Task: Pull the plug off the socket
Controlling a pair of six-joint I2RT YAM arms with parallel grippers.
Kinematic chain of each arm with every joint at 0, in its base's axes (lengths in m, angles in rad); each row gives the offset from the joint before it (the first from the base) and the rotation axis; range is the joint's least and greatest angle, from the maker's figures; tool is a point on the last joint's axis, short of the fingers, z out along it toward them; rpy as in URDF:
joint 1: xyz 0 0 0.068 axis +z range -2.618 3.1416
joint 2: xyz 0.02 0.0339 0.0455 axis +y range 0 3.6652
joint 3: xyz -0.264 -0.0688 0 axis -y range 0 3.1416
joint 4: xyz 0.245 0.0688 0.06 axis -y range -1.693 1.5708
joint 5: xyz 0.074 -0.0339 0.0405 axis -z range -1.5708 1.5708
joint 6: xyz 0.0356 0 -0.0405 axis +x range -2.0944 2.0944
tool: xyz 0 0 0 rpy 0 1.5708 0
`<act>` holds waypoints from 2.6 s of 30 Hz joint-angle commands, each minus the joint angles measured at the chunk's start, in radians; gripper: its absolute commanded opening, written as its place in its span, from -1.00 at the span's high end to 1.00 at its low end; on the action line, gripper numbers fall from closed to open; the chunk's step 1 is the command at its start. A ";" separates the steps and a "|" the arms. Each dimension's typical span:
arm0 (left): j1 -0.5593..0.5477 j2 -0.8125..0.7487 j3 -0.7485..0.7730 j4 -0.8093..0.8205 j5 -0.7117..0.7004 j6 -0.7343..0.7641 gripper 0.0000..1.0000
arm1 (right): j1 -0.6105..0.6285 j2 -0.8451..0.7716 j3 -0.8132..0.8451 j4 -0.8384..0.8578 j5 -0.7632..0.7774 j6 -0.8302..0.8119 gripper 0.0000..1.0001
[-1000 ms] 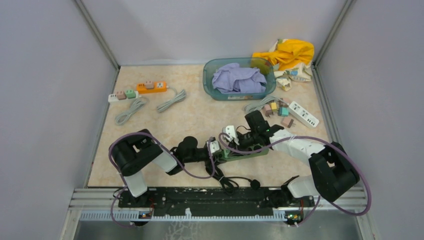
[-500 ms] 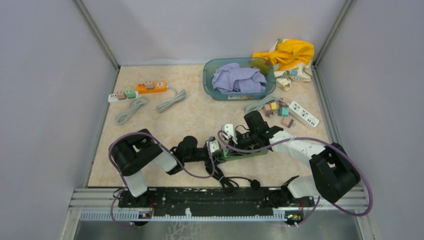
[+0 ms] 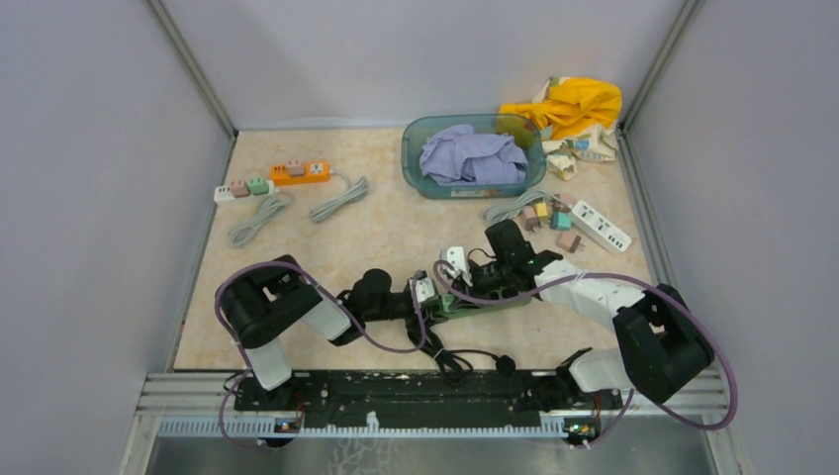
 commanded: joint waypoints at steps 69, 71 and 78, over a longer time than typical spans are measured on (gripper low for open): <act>-0.002 0.018 -0.026 -0.119 -0.012 -0.012 0.97 | 0.003 -0.071 0.109 -0.055 -0.115 -0.100 1.00; -0.002 0.017 -0.029 -0.119 -0.013 -0.012 0.97 | -0.033 -0.086 0.122 -0.079 -0.115 -0.101 1.00; -0.002 0.020 -0.034 -0.110 -0.006 -0.024 0.97 | -0.163 -0.156 0.130 -0.066 -0.084 -0.058 1.00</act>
